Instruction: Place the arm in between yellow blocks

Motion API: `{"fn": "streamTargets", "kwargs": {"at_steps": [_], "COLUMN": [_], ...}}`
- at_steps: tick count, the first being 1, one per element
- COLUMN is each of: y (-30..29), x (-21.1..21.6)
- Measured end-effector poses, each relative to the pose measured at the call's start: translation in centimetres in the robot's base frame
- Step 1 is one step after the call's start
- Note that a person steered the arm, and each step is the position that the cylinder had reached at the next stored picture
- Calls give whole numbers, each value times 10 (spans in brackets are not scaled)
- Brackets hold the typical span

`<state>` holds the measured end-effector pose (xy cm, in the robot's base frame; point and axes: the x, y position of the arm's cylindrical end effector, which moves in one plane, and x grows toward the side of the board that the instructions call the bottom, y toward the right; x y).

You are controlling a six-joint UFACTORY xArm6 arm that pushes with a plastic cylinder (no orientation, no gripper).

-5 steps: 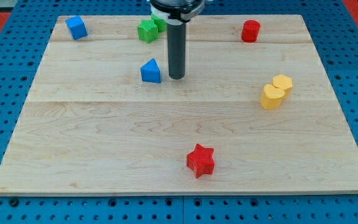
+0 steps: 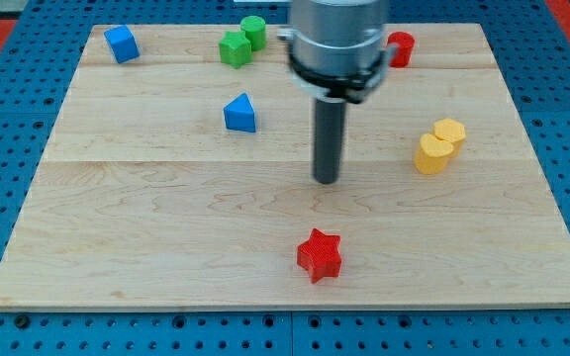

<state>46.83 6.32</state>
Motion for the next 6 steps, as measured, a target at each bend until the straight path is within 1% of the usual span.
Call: {"fn": "streamTargets", "kwargs": {"at_steps": [1, 2, 3, 4, 5, 6], "y": [38, 101, 141, 130, 65, 84], "x": [8, 7, -1, -43, -80, -63]}}
